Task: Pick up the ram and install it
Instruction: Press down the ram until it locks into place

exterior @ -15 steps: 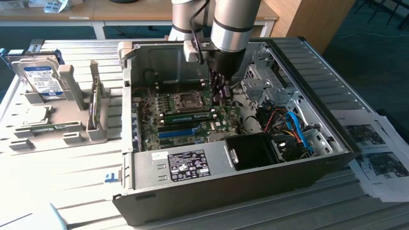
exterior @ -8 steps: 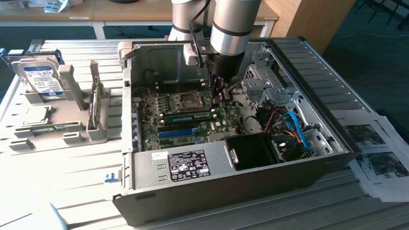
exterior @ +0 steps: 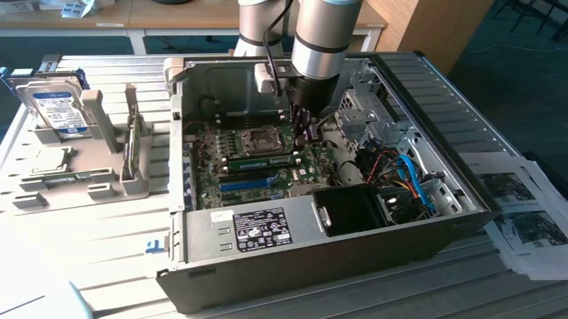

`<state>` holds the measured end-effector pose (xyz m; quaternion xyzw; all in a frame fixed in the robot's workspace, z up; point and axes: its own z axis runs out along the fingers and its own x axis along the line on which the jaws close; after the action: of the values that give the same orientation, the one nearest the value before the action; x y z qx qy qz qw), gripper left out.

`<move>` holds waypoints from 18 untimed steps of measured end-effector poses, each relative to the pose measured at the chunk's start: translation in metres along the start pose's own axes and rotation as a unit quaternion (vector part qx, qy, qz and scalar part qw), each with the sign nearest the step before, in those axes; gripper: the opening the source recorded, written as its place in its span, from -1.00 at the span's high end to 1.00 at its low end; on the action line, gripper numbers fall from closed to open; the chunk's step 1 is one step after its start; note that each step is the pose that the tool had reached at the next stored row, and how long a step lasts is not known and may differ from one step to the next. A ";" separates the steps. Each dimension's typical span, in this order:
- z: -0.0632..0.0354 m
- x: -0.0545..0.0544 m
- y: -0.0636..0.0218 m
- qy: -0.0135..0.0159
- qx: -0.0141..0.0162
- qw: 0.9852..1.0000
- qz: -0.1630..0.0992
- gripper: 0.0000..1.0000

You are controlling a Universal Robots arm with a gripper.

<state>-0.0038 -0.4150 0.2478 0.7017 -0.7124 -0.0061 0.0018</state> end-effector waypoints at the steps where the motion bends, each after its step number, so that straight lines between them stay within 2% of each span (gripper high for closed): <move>1: 0.0007 0.000 0.0000 0.000 0.000 1.000 0.000 0.80; 11: 0.0108 0.000 -0.0001 0.000 0.000 1.000 0.000 0.80; 18: 0.0114 -0.002 0.0000 0.000 0.000 1.000 0.000 0.80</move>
<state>-0.0039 -0.4134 0.2364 0.7016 -0.7125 -0.0061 0.0018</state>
